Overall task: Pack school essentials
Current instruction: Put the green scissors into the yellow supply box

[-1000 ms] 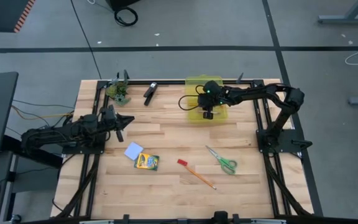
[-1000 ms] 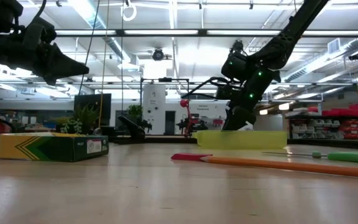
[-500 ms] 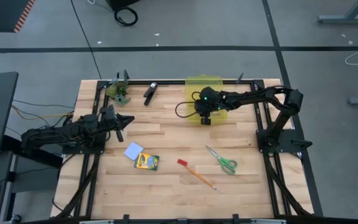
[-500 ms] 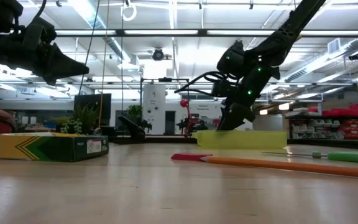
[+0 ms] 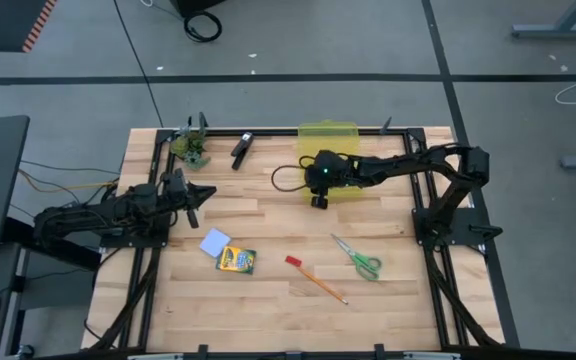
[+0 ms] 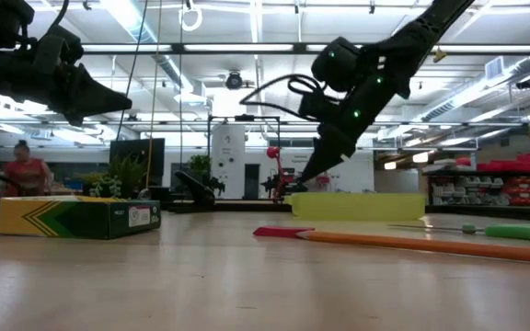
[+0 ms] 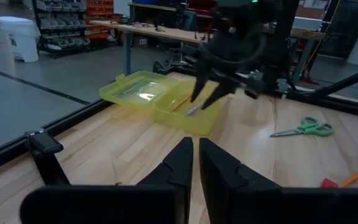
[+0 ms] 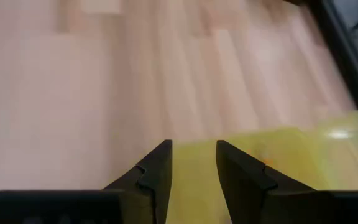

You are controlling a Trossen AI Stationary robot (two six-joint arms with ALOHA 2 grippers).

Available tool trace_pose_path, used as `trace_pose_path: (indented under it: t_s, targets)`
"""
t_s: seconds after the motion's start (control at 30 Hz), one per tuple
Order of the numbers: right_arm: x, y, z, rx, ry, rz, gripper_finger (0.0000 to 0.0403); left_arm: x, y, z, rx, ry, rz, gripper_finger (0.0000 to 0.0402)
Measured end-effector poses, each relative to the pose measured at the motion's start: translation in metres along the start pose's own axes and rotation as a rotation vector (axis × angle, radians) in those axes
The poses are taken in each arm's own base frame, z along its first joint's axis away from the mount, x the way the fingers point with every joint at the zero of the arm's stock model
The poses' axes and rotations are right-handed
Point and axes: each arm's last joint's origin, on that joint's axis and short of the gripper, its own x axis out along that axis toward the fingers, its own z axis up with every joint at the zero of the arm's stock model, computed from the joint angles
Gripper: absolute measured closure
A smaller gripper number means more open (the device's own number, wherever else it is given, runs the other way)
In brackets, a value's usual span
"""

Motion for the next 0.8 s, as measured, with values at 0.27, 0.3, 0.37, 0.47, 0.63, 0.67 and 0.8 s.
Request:
trace_pose_path:
  t_s: [0.27, 0.3, 0.37, 0.47, 0.63, 0.67, 0.8]
  targets:
    - [-0.006, 0.045, 0.011, 0.109, -0.033, 0.088, 0.0272, 0.000, 0.000, 0.000, 0.000, -0.001, 0.000, 0.0375]
    - [-0.007, 0.051, 0.011, 0.120, -0.034, 0.089, 0.0272, 0.000, 0.000, 0.000, 0.000, 0.000, 0.000, 0.0376]
    - [-0.010, 0.064, 0.012, 0.131, -0.036, 0.078, 0.0272, 0.000, 0.000, 0.000, 0.000, 0.000, -0.001, 0.0376]
    - [-0.015, 0.082, 0.013, 0.123, -0.045, 0.052, 0.0272, 0.000, 0.000, 0.000, 0.000, 0.000, 0.000, 0.0372]
    - [-0.022, 0.107, 0.012, 0.139, -0.061, 0.029, 0.0272, 0.000, 0.000, 0.000, 0.000, 0.000, 0.000, 0.0366]
    - [-0.024, 0.111, 0.012, 0.148, -0.064, 0.030, 0.0272, 0.000, 0.000, 0.000, 0.000, 0.000, 0.000, 0.0366]
    - [-0.028, 0.125, 0.009, 0.193, -0.068, 0.041, 0.0272, 0.000, 0.000, 0.000, 0.000, -0.001, 0.000, 0.0369]
